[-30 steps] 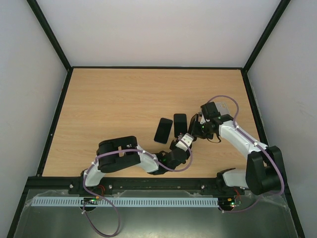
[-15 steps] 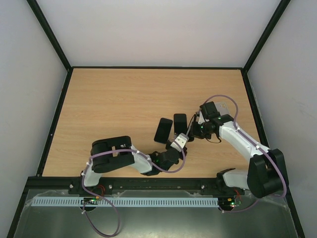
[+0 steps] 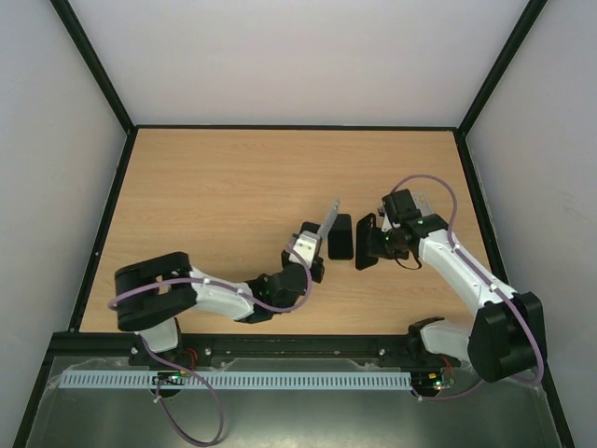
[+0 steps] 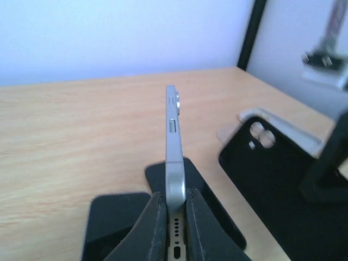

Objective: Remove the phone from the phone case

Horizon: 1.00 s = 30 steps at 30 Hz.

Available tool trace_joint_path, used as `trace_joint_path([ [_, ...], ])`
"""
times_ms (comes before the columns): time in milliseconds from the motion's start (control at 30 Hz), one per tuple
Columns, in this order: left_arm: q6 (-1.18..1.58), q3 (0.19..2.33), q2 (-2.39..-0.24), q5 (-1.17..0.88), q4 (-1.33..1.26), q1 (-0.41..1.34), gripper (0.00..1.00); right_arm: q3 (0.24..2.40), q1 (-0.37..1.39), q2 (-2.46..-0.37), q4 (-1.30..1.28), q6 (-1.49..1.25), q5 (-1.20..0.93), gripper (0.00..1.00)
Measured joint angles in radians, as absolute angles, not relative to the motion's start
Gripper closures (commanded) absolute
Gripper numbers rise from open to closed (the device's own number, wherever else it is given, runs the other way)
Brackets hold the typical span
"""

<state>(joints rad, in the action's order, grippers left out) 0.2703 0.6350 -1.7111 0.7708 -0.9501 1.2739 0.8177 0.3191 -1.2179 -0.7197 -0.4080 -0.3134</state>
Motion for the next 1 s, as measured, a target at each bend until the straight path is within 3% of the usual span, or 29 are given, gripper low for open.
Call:
trace_joint_path([
  [300, 0.278, 0.617, -1.472, 0.855, -0.806, 1.270, 0.97, 0.871, 0.318, -1.168, -0.735, -0.373, -0.240, 0.98],
  [567, 0.228, 0.646, -1.330, 0.960, -0.416, 1.307, 0.97, 0.941, 0.263, -1.165, -0.586, -0.247, -0.300, 0.98],
  [767, 0.260, 0.696, -1.361, 1.106, -0.065, 1.379, 0.97, 0.813, 0.248, -1.061, -0.375, -0.175, -0.322, 0.98],
  [1000, 0.380, 0.802, -1.614, 1.243, 0.270, 1.414, 0.97, 0.738, 0.248, -0.984, -0.276, -0.137, -0.319, 0.98],
])
